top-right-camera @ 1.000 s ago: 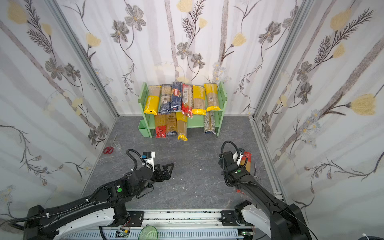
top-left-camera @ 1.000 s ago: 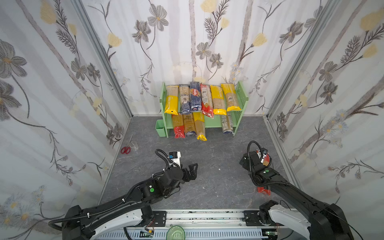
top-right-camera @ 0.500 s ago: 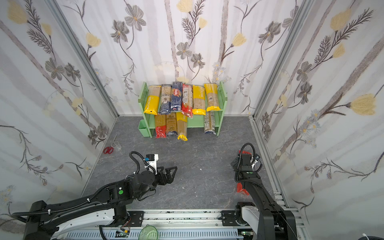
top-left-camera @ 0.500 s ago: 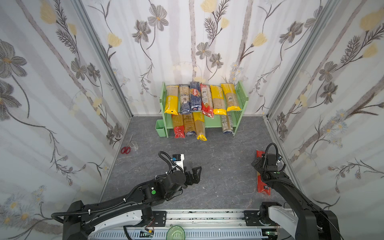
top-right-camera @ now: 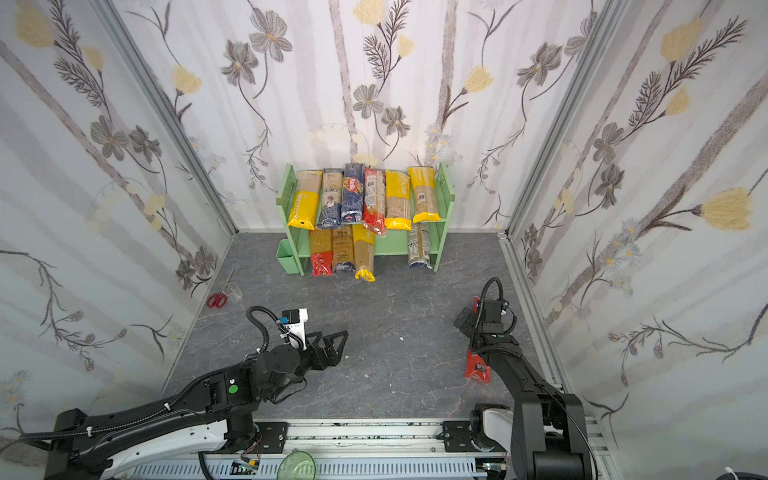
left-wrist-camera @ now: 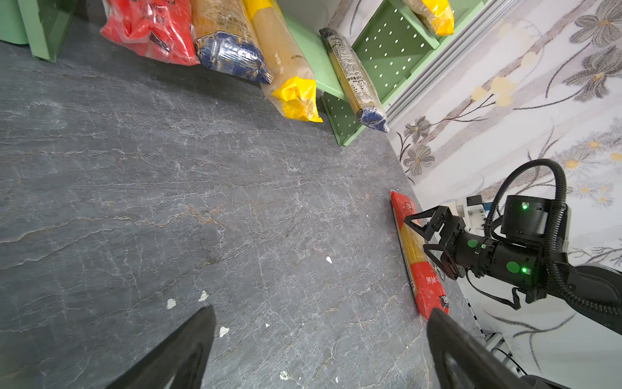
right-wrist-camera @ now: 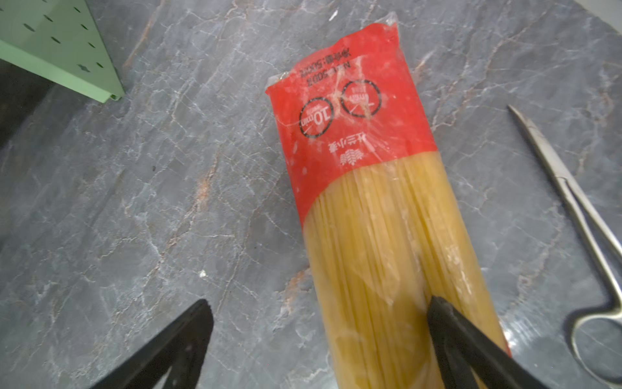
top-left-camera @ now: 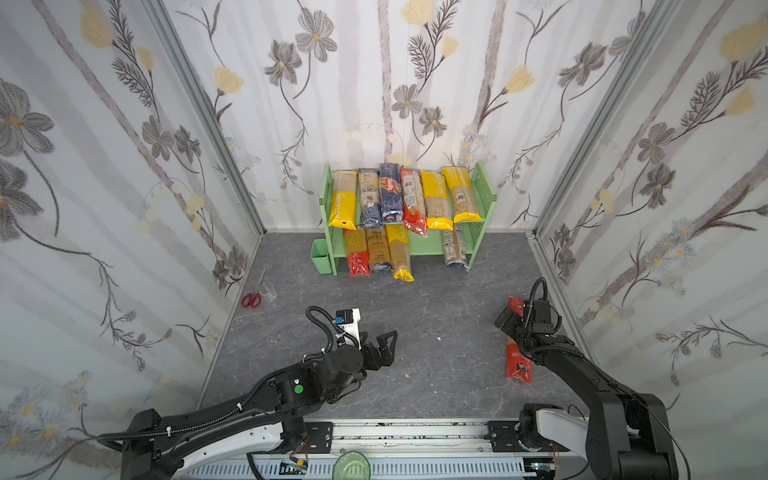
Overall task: Place and organize the pasta boxes and bags onto the shelf
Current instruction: 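Grasp the red-ended spaghetti pack by its end with the right gripper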
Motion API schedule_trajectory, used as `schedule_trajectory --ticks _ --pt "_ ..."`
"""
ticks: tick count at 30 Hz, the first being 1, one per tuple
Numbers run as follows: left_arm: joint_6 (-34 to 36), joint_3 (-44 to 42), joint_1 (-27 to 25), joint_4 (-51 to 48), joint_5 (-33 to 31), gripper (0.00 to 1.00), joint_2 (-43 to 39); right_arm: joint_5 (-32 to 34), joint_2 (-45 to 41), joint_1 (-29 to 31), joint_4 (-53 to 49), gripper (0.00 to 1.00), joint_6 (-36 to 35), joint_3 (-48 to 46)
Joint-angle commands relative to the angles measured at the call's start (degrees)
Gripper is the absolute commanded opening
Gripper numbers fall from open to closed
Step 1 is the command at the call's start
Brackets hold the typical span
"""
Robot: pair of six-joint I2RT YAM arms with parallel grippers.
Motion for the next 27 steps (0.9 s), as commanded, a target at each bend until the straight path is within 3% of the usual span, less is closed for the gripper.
schedule_trajectory --ticks 1,13,20,27 --pt "0.42 -0.35 0.05 1.09 -1.95 1.0 -0.85 -5.02 0.77 0.4 2.07 1.0 -0.65 1.13" --pt "1.16 -1.17 0.4 0.79 -2.17 1.0 -2.45 -2.46 9.55 6.62 1.24 1.0 -0.62 9.38" --pt "3.55 0.59 1.14 0.6 -1.87 1.0 -1.25 17.41 1.53 15.52 -6.98 1.0 10.12 7.16" --pt "5.84 1.49 1.52 0.69 0.41 1.0 0.41 25.82 -1.81 26.98 -13.76 1.0 23.77 2.51"
